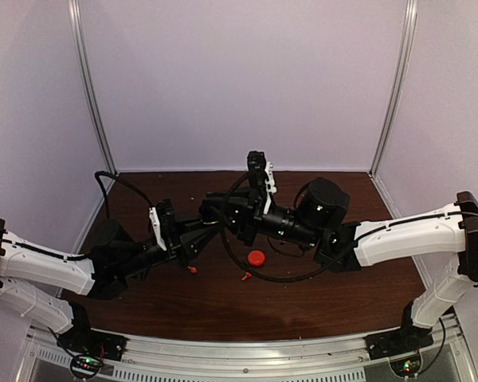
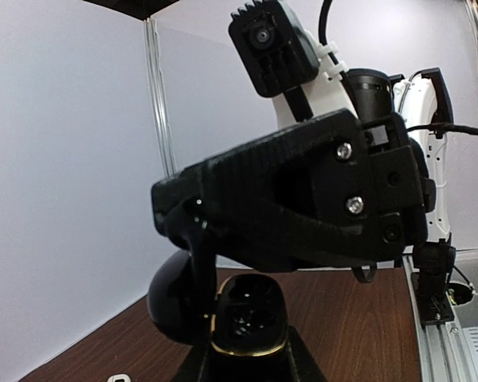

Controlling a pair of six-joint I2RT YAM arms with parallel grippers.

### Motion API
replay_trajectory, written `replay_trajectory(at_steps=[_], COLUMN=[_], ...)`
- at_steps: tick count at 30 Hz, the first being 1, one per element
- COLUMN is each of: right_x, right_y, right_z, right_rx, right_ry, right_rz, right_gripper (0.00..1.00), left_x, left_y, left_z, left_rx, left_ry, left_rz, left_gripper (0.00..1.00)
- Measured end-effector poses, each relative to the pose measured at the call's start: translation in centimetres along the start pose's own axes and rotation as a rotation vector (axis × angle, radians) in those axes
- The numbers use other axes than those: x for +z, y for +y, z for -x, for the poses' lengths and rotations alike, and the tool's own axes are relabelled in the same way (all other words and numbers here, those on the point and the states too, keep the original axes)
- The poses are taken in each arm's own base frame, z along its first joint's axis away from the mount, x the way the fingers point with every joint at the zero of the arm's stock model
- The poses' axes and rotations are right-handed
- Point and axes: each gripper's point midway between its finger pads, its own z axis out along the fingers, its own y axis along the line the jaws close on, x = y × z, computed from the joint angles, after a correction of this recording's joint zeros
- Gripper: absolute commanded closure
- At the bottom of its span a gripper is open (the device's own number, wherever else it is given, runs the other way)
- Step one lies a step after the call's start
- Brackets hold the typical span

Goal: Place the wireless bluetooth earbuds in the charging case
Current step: Place the left earbud in the left side groove of the charging case.

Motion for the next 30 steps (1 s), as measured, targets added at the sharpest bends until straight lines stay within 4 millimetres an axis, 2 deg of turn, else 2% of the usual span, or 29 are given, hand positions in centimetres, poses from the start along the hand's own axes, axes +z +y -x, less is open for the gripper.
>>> replay_trajectory(at_steps=[30], right_x=[-0.34], right_y=[0.21], right_z=[-0.04], right_rx=[0.0], right_ry=[0.001], right_rz=[0.008], right_gripper=[0.9], left_x=[0.1], left_y=[0.45], left_z=[0.7], left_rx=[-0.033], left_ry=[-0.025], left_rz=[0.004], left_gripper=[1.0])
